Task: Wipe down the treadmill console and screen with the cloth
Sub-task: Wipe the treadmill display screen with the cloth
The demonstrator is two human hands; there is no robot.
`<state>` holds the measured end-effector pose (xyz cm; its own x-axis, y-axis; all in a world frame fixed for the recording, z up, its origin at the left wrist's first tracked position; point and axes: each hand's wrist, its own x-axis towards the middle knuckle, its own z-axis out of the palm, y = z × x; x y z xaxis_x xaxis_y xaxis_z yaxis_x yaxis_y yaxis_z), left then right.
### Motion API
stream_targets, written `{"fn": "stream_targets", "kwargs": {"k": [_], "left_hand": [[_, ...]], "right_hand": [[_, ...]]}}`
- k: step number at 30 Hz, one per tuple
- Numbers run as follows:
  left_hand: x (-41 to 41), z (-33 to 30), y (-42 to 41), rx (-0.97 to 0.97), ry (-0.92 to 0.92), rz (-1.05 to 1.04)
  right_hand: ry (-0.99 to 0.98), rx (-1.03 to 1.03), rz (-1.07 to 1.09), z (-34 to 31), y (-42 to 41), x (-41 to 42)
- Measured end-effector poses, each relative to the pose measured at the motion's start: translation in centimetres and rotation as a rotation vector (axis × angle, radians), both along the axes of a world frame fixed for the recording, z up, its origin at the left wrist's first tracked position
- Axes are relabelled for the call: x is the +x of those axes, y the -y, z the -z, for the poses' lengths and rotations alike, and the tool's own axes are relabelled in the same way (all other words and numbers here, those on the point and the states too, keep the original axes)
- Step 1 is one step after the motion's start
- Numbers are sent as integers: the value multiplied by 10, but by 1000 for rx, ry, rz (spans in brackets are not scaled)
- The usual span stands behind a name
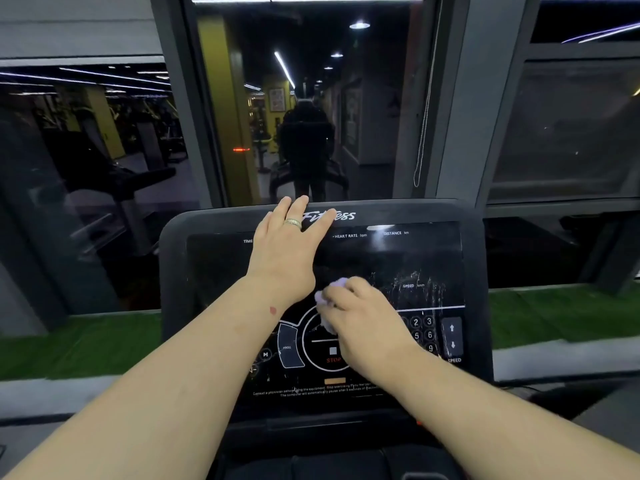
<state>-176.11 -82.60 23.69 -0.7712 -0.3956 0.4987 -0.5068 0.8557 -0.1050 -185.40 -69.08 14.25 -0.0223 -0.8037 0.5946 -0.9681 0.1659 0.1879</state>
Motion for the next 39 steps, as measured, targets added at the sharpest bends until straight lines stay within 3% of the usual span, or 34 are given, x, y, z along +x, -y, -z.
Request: {"fn": "stream_targets", "kwargs": {"k": [2,6,11,16,21,25,28,31,35,39], "left_hand": [[1,0,1,4,-3,-2],[1,0,-1,9,-4,-4],[1,0,-1,6,-1,-4],[-2,0,-3,21,-10,-12],[-1,-2,-5,34,6,-12],[-5,2,-8,59,11,-18],[-8,6,-11,33,18,-40],[-10,6,-12,23,17,-57],[-12,4,-14,37,30,-71],[-19,4,-20,48,61,-95]], "right_hand": [[-59,54,-31,-11,-3,-20],[187,-254,220,-26,3,-34],[-78,57,-22,-4,-24,-37],[159,-199,273,-12,-28,-49],[-1,84,88,-5,-34,-42],[211,-197,277,-19,-32,-55],[82,-17,136,7,-36,-26],[-61,44,62,-10,-46,-57],[218,-243,290,-13,-38,-60],[-38,12,29,12,-47,-37]]}}
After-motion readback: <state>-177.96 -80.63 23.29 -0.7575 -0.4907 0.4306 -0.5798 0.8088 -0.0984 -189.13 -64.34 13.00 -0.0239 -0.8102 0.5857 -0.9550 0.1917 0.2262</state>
